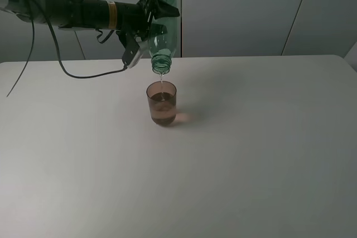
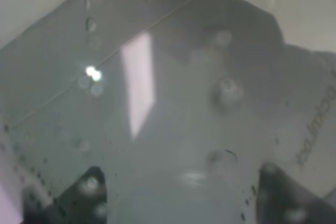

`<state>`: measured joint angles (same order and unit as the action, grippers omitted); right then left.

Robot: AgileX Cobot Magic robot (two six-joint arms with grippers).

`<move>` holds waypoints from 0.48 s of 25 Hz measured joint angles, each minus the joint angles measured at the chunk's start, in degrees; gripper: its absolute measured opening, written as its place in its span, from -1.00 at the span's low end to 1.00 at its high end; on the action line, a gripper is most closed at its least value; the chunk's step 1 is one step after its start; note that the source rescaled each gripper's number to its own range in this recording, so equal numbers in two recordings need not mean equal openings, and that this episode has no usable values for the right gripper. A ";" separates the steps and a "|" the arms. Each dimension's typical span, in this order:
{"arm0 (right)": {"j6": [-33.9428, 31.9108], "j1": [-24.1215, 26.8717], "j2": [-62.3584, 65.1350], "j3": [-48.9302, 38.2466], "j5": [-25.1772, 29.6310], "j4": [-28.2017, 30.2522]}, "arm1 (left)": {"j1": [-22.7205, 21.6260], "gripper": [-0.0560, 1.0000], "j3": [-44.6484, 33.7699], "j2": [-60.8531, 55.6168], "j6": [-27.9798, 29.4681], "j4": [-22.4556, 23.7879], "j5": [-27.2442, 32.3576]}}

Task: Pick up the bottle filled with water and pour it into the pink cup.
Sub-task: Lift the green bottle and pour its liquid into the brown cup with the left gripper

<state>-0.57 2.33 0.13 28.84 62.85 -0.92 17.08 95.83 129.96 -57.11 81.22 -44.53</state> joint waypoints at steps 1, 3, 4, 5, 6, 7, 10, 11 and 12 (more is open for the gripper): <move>0.00 0.00 0.00 0.00 0.00 0.00 | 0.10 -0.05 0.00 0.00 0.00 0.00 0.00; 0.00 0.00 0.00 0.00 0.00 0.00 | 0.02 -0.05 0.00 0.00 0.00 0.10 0.31; 0.00 0.00 0.00 0.00 0.00 0.00 | 0.02 -0.05 0.00 0.00 0.32 0.10 0.56; 0.00 0.00 0.00 0.00 0.00 0.00 | 0.02 -0.05 -0.35 0.00 0.94 0.10 0.79; 0.00 0.00 0.00 0.00 0.00 0.00 | 0.02 -0.05 -0.79 0.00 1.51 0.10 0.93; 0.00 0.00 0.00 0.00 0.00 0.00 | 0.02 -0.05 -1.44 0.00 1.78 0.10 1.07; 0.00 0.00 0.00 0.00 0.00 0.00 | -0.21 -0.05 -3.35 0.00 2.37 -0.16 1.63; 0.00 0.00 0.00 0.00 0.00 0.00 | -0.30 -0.05 -3.92 0.00 2.86 -0.44 1.73; 0.00 0.00 0.00 0.00 0.00 0.00 | -0.45 -0.05 -4.36 0.00 3.77 -0.94 1.73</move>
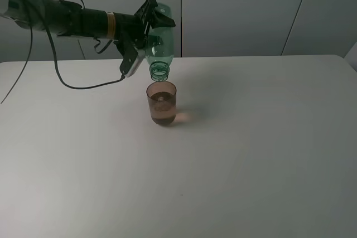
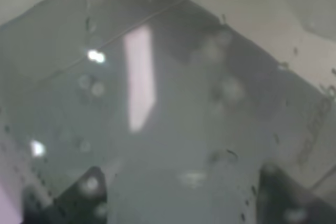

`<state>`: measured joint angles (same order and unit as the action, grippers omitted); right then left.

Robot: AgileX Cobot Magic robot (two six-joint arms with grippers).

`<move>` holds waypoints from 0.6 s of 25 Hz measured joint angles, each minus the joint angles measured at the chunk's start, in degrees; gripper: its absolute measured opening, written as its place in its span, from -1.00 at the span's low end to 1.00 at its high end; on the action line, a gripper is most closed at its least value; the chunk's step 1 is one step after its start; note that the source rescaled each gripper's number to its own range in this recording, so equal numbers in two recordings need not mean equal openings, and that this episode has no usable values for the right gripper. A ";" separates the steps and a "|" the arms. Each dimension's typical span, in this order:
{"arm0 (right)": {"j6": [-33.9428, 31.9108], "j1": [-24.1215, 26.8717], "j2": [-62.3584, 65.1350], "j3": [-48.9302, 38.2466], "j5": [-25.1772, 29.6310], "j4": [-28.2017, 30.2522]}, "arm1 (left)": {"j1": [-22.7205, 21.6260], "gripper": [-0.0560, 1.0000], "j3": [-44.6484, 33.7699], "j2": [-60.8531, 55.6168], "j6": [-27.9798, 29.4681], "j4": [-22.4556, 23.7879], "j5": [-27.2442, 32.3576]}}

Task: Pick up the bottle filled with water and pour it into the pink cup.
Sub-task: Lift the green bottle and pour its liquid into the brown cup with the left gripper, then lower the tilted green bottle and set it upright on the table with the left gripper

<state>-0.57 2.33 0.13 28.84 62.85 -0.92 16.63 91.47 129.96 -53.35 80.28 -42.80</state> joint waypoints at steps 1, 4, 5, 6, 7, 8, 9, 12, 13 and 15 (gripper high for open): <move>0.00 0.00 0.00 0.00 0.00 0.00 | -0.12 -0.05 -0.27 0.00 1.18 -0.37 0.00; 0.00 0.00 0.00 0.00 0.00 0.00 | -0.54 -0.05 -0.55 0.00 5.82 -1.64 0.15; 0.00 0.00 0.00 0.00 0.00 0.00 | -0.69 -0.05 -0.55 -0.11 7.30 -2.03 0.20; 0.00 0.00 0.00 0.00 0.00 0.00 | -0.94 -0.05 -0.55 -0.13 9.43 -2.27 0.46; 0.00 0.00 0.00 0.00 0.00 0.00 | -1.16 -0.05 -0.55 -0.24 11.99 -2.27 1.05; 0.00 0.00 0.00 0.00 0.00 0.00 | -1.29 -0.05 -0.63 -0.48 14.66 -2.36 1.45; 0.00 0.00 0.00 0.00 0.00 0.00 | -1.54 -0.05 -0.90 -0.60 16.80 -2.54 1.68; 0.00 0.00 0.00 0.00 0.00 0.00 | -2.45 -0.05 -1.65 -0.82 27.04 -2.87 2.11; 0.00 0.00 0.00 0.00 0.00 0.00 | -2.89 -0.05 -2.03 -0.82 30.84 -2.98 2.24; 0.00 0.00 0.00 0.00 0.00 0.00 | -3.58 -0.05 -2.86 -0.82 39.85 -3.25 2.24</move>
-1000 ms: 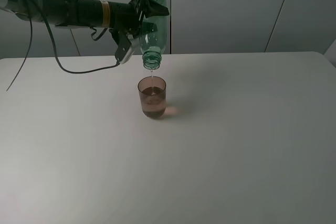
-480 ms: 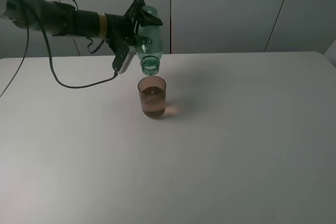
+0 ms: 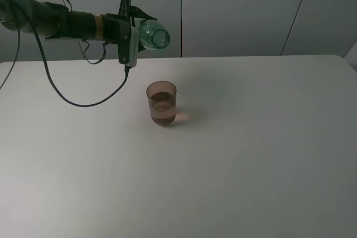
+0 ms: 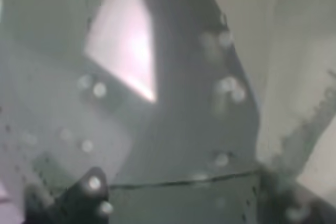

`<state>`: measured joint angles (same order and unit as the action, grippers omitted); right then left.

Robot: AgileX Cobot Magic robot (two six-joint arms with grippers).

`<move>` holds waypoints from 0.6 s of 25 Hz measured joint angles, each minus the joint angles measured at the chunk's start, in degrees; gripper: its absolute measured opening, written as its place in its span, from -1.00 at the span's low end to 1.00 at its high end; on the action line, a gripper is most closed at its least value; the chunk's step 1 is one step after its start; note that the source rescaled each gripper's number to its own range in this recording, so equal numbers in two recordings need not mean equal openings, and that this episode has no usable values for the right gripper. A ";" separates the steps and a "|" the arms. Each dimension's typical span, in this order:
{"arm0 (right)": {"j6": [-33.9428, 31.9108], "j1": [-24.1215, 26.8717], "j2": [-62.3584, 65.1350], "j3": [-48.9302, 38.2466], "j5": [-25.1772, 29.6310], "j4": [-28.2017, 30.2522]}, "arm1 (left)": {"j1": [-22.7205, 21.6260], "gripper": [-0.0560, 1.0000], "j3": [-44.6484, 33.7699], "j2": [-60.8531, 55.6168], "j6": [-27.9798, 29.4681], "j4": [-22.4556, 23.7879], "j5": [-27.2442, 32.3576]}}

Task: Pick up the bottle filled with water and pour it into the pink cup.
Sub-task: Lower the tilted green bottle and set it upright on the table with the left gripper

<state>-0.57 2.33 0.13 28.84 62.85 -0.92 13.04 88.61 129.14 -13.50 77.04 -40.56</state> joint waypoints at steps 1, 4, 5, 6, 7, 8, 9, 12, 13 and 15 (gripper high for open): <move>0.00 0.00 0.00 0.00 0.00 0.00 | -0.45 -0.05 -0.42 -0.08 3.35 0.01 0.00; 0.00 0.00 0.00 0.00 0.00 0.00 | -1.87 -0.05 -1.48 -0.08 16.26 -0.97 0.00; 0.00 0.00 0.00 0.00 0.00 0.00 | -2.17 -0.05 -1.63 -0.22 20.41 -1.12 0.00; 0.00 0.00 0.00 0.00 0.00 0.00 | -2.69 -0.05 -1.76 -0.22 25.64 -1.58 0.00; 0.00 0.00 0.00 0.00 0.00 0.00 | -3.09 -0.05 -2.04 -0.50 30.48 -2.32 0.08; 0.00 0.00 0.00 0.00 0.00 0.00 | -3.47 -0.05 -2.66 -1.02 34.16 -3.42 0.23; 0.00 0.00 0.00 0.00 0.00 0.00 | -3.94 -0.05 -3.52 -1.69 37.85 -4.73 0.36; 0.00 0.00 0.00 0.00 0.00 0.00 | -4.93 -0.05 -7.84 -4.54 41.90 -12.68 0.58; 0.00 0.00 0.00 0.00 0.00 0.00 | -5.51 -0.05 -9.94 -5.74 42.02 -15.63 0.58; 0.00 0.00 0.00 0.00 0.00 0.00 | -6.62 -0.05 -14.11 -8.05 42.02 -20.66 0.58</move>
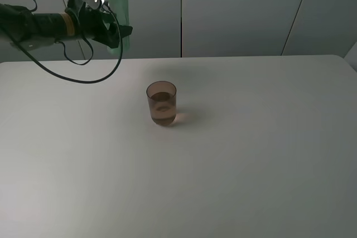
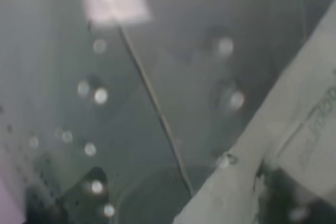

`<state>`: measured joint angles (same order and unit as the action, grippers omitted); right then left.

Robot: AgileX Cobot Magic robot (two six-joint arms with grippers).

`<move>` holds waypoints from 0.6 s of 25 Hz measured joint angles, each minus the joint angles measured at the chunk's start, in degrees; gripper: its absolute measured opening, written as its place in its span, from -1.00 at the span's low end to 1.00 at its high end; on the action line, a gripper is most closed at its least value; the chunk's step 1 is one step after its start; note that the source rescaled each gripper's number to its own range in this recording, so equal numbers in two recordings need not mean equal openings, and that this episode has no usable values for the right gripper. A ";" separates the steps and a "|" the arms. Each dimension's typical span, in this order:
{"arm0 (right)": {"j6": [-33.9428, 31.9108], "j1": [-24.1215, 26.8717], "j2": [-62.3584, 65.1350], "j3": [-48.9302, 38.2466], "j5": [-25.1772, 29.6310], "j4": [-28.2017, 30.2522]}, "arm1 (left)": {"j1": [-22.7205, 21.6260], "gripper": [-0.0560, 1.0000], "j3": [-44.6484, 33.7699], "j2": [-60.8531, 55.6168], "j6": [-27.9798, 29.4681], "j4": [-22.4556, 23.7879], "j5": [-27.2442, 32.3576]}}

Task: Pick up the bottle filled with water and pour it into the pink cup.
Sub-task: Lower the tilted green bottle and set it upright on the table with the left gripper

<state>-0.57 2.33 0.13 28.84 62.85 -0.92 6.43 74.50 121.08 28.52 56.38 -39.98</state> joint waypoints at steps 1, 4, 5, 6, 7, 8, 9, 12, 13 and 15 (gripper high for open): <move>0.00 0.00 0.00 0.00 0.00 0.00 | -0.79 -0.05 -2.40 -1.28 -0.42 -1.96 0.13; 0.00 0.00 0.00 0.00 0.00 0.00 | -3.09 -0.05 -9.30 -4.96 -3.86 -9.88 0.52; 0.00 0.00 0.00 0.00 0.00 0.00 | -3.91 -0.05 -11.67 -6.11 -5.33 -12.15 0.52; 0.00 0.00 0.00 0.00 0.00 0.00 | -4.60 -0.05 -13.53 -7.00 -6.75 -14.62 0.52; 0.00 0.00 0.00 0.00 0.00 0.00 | -5.36 -0.05 -15.68 -7.85 -8.33 -17.09 0.27; 0.00 0.00 0.00 0.00 0.00 0.00 | -6.03 -0.05 -17.64 -8.46 -9.89 -19.03 -0.19; 0.00 0.00 0.00 0.00 0.00 0.00 | -6.63 -0.05 -19.37 -8.75 -11.78 -21.12 -1.10; 0.00 0.00 0.00 0.00 0.00 0.00 | -7.71 -0.05 -23.44 -9.23 -15.20 -25.02 -3.34; 0.00 0.00 0.00 0.00 0.00 0.00 | -8.02 -0.05 -24.63 -9.35 -15.84 -26.37 -3.96; 0.00 0.00 0.00 0.00 0.00 0.00 | -8.38 -0.05 -27.60 -9.35 -17.16 -28.65 -5.66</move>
<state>-0.57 2.33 0.13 28.84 62.85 -0.92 -1.95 46.90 111.74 11.36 27.73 -45.63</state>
